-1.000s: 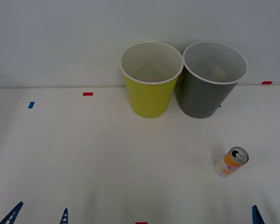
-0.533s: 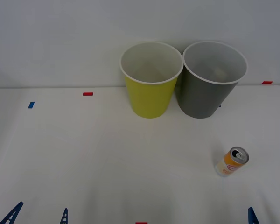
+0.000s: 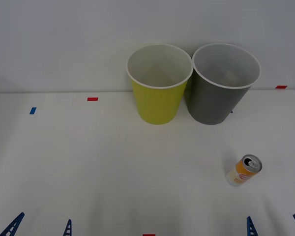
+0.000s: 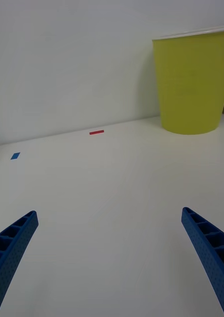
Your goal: Put cans in the gray bin and PET bottles in the light green bin.
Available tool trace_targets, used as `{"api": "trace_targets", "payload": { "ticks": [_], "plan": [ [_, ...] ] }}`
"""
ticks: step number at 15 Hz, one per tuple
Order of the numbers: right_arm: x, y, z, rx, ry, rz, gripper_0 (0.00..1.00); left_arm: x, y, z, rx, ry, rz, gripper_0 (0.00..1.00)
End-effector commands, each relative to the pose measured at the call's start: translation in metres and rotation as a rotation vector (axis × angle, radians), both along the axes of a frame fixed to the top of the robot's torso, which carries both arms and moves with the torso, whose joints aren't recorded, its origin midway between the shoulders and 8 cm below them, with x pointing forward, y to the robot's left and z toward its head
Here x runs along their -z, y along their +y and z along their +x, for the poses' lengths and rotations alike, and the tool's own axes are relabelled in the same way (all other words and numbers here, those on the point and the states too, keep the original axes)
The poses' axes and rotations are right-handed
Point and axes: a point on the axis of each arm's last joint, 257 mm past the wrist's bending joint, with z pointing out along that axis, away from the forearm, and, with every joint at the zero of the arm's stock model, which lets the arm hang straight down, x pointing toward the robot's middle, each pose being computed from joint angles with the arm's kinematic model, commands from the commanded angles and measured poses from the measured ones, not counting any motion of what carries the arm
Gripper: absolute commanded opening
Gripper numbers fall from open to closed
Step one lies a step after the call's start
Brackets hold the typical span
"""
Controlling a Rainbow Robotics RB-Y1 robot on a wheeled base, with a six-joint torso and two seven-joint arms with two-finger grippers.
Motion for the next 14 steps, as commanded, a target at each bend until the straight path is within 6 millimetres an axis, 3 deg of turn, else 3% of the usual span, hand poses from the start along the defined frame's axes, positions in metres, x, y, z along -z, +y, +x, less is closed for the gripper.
{"api": "trace_targets", "payload": {
  "ticks": [1,14],
  "plan": [
    [0.002,0.012,0.017,-0.030,-0.029,0.010,1.00,0.000,0.000,0.000,0.000,0.000,0.000,1.00],
    [0.008,0.031,0.088,-0.050,-0.045,0.004,1.00,0.000,0.000,0.000,0.000,0.000,0.000,1.00]
  ]
}}
